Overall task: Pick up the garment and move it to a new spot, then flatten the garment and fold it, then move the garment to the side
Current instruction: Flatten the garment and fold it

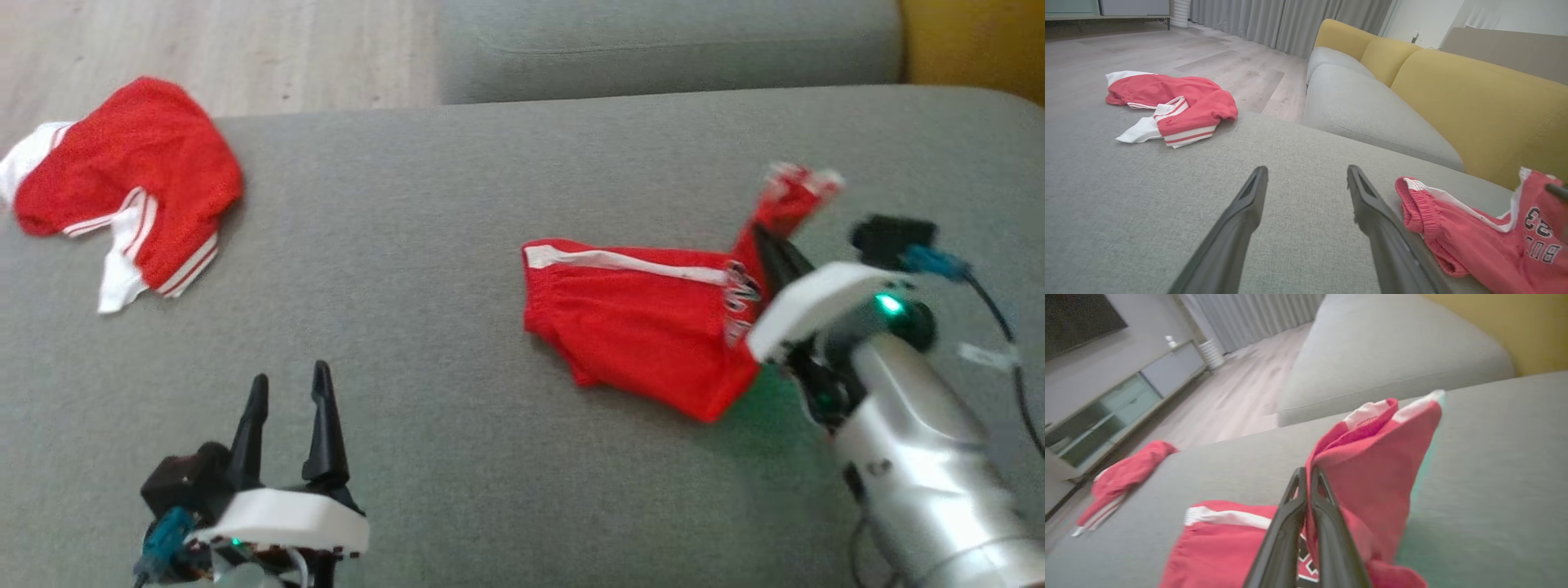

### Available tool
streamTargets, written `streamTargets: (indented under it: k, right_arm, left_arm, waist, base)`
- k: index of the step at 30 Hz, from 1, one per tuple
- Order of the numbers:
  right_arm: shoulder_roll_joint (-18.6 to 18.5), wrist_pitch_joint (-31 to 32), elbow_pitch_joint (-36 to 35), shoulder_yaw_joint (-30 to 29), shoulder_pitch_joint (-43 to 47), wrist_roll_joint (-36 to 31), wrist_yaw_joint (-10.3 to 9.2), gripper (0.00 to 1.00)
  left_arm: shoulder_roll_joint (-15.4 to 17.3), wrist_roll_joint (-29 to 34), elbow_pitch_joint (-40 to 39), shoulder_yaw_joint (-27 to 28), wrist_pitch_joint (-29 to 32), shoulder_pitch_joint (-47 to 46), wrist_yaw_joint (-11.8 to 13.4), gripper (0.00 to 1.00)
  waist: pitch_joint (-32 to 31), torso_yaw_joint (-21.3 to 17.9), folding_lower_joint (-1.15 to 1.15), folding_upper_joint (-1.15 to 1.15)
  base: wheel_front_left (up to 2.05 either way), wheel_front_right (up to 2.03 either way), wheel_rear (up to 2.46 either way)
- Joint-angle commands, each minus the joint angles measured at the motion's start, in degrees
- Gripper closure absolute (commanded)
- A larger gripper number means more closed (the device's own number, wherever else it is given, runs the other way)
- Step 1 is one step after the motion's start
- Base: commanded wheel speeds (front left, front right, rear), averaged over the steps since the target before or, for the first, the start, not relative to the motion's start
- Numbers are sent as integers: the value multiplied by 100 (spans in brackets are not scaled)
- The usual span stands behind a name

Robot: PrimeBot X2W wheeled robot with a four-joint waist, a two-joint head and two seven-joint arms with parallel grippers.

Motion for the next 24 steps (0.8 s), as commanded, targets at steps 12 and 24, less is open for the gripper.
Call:
streamTargets:
  k: [12, 24]
  right_arm:
    - [609, 800, -835, 625, -72, -194, 37, 100]
    - [673, 1010, -869, 1253, 114, 51, 37, 0]
  left_arm:
    - [-152, 47, 35, 94, -114, -362, -158, 0]
    - [-210, 58, 159, 39, -124, -382, -221, 0]
  waist:
    - [58, 714, 0, 0]
    - [7, 726, 0, 0]
  base:
    - [0, 0, 0]
    - [0, 0, 0]
